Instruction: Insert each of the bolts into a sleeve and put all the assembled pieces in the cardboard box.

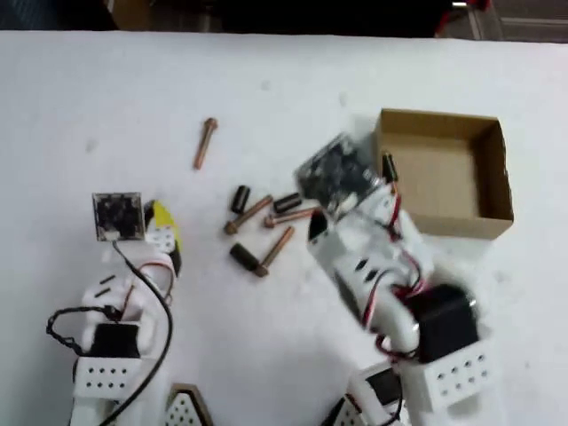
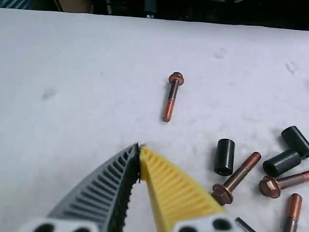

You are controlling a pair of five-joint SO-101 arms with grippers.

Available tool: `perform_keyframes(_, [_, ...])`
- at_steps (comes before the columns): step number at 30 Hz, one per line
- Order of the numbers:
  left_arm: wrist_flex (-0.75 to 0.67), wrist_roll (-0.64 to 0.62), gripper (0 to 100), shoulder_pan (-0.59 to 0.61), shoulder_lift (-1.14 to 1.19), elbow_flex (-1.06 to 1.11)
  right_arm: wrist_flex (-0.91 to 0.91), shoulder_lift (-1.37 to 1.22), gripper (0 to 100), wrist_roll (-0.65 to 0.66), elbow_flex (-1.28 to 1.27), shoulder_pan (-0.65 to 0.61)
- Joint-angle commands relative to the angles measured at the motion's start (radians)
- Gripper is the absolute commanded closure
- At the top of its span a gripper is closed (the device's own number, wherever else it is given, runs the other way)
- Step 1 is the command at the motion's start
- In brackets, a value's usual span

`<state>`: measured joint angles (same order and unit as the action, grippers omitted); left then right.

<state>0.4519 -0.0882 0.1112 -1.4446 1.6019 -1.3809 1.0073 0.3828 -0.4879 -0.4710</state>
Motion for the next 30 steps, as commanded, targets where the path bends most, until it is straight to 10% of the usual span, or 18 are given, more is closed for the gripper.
perform_keyframes(1, [-0.035, 0.011, 98, 0.047, -0.021, -0.025, 0.139, 0.077, 86.9, 0.014, -0.170, -0.051])
perform_keyframes(11, [-0.063, 0.008, 98, 0.077, -0.021, -0.020, 0.452, -0.082, 86.8, 0.018, -0.440, -0.185])
perform_keyframes(30, [-0.080, 0.011, 98, 0.145, -0.021, -0.020, 0.486, -0.877, 86.8, 0.097, -0.003, -0.259])
